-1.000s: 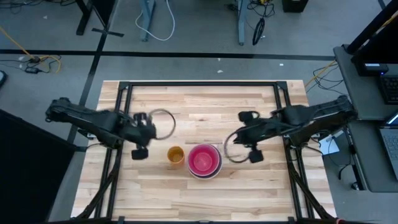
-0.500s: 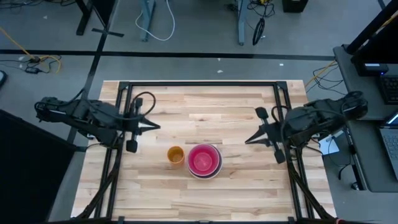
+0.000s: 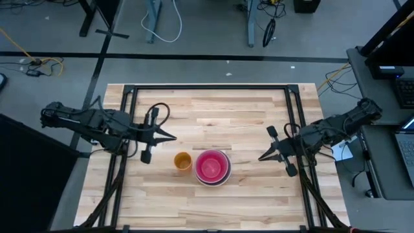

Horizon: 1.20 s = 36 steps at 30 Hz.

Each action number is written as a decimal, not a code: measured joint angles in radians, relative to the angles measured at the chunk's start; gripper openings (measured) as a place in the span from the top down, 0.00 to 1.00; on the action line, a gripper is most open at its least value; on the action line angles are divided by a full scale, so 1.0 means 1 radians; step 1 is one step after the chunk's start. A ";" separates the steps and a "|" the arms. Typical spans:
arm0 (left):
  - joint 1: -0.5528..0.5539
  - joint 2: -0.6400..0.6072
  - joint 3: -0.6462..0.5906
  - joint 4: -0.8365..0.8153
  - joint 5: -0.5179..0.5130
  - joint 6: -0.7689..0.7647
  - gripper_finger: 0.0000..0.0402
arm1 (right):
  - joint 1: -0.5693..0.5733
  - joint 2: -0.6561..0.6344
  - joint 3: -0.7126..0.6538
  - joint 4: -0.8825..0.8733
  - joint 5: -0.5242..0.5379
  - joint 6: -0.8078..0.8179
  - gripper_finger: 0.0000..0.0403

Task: Nest bowls inside each other
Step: Return to Home Position

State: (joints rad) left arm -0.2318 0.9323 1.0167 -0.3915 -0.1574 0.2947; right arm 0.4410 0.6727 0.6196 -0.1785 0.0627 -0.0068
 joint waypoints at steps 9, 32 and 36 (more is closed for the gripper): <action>0.163 -0.012 -0.205 0.208 0.133 -0.009 1.00 | -0.001 -0.056 -0.211 0.279 -0.015 0.013 1.00; 0.358 -0.014 -0.447 0.490 0.399 -0.079 1.00 | -0.001 -0.224 -0.498 0.413 -0.058 0.109 1.00; 0.382 -0.026 -0.492 0.503 0.405 -0.104 1.00 | -0.001 -0.258 -0.521 0.413 -0.058 0.117 1.00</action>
State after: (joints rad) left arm 0.1501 0.9059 0.5249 0.1118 0.2475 0.1904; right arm 0.4404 0.4143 0.0990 0.2348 0.0049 0.1104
